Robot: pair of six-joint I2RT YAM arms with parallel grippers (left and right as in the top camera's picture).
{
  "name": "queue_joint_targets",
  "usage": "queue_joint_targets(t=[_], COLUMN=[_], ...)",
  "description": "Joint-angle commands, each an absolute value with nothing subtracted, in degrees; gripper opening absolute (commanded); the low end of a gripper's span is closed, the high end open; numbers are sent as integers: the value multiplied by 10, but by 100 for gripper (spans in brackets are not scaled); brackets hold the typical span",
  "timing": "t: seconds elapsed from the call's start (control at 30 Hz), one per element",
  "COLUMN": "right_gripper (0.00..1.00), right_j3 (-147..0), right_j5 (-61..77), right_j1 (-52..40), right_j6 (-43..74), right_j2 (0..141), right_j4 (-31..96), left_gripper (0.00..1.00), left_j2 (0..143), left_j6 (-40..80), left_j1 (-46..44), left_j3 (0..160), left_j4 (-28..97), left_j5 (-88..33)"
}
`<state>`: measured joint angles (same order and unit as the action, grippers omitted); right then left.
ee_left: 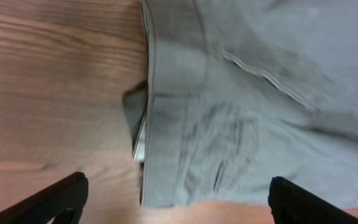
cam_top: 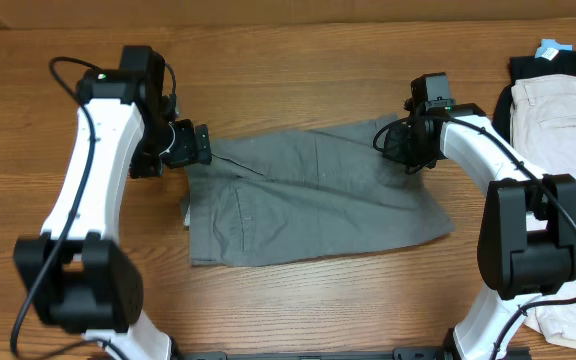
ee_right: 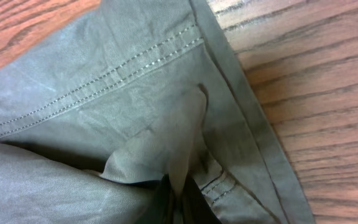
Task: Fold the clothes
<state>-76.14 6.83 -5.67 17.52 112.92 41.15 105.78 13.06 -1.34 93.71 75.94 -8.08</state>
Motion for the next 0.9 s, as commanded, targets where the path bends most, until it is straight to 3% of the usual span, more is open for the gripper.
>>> queue_joint_targets(t=[0.0,0.13,0.23,0.37,0.57,0.87], right_gripper=[4,4,4,4,4,4], right_j3=[-766,-766,-766,-766,-766,-817], right_j5=[56,56,56,57,57,57], right_j1=[-53,-53,-53,-53,-53,-43], right_j6=[180,180,180,180,184,196], right_j2=[1129,1129,1129,1129,1129,1093], right_j4=[410,410,411,413,412,481], left_gripper=[93,93,85,59,5,4], left_j2=[1114,1158,1187,1200,1199,1152], left_j6=[82,61,61,62,62,62], left_j1=[-6,-7,-7,-7,-7,-10], left_j3=[931,931,931,931,949,996], left_j4=[745,728,715,693,686,712], left_j5=[-133,-147,-149,-149,-144,-140])
